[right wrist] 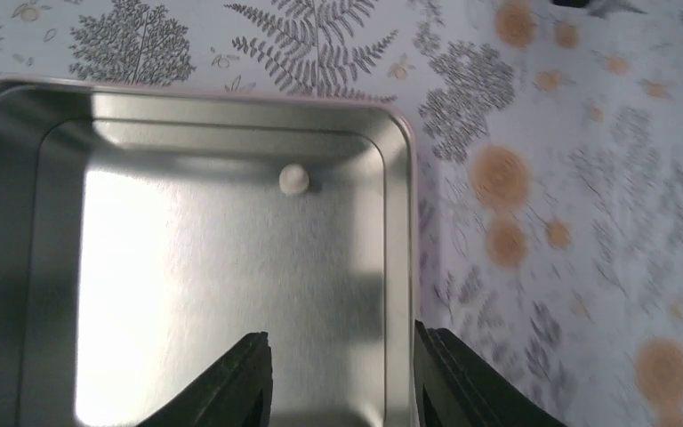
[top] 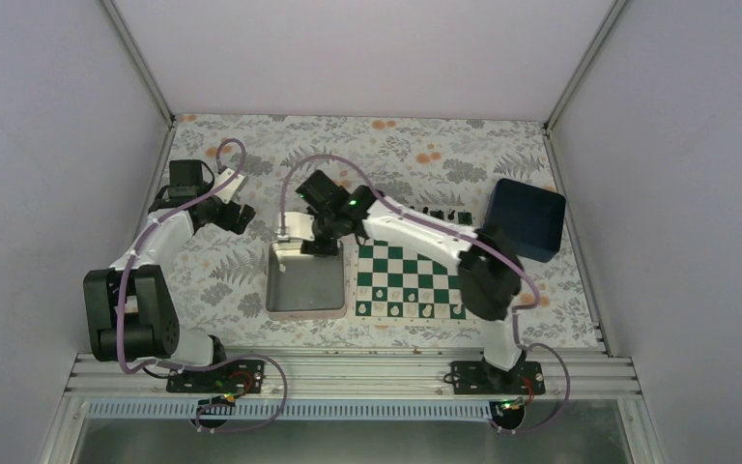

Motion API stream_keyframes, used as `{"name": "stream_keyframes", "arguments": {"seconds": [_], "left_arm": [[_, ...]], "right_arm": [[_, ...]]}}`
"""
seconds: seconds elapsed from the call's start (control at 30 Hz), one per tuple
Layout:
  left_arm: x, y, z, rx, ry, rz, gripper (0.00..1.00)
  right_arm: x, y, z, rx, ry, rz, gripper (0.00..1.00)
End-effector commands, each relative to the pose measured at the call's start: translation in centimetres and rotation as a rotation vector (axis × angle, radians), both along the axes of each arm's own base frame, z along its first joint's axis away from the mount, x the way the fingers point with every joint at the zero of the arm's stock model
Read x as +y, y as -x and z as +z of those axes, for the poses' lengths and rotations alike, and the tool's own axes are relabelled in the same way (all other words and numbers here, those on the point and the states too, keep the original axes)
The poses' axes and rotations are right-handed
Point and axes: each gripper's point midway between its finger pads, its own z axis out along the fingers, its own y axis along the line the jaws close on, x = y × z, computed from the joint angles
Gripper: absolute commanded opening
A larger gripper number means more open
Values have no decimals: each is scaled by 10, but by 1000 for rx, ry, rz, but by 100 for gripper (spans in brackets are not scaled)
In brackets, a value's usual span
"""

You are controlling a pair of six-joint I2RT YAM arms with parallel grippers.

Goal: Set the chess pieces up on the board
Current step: Pick up the chess piece from the storage box.

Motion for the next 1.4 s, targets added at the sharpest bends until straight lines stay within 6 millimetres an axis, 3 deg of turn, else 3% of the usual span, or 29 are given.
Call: {"name": "stream_keyframes", "arguments": {"seconds": [0.0, 0.13, 0.37, 0.6, 1.0, 1.27, 1.37], "left_arm": [[-9, 4, 8, -18, 25, -37, 100], [-10, 4, 9, -23, 31, -41, 100], [-12, 5, 3, -4, 39, -48, 100], [-13, 6, -6, 33, 50, -58, 100], [-15, 7, -7, 35, 61, -67, 100], [-17, 9, -12, 47, 67, -72, 100], [-17, 9, -11, 45, 66, -73, 100]], "right_arm": [[36, 7, -26, 29, 31, 64, 43], [56, 6, -44, 41, 37, 88, 44], [75, 7, -72, 68, 57, 118, 44], [77, 6, -97, 79, 103, 124, 44], [81, 9, -110, 98, 99, 129, 43], [84, 15, -124, 120, 125, 140, 35], [87, 15, -124, 120, 116, 142, 23]]}}
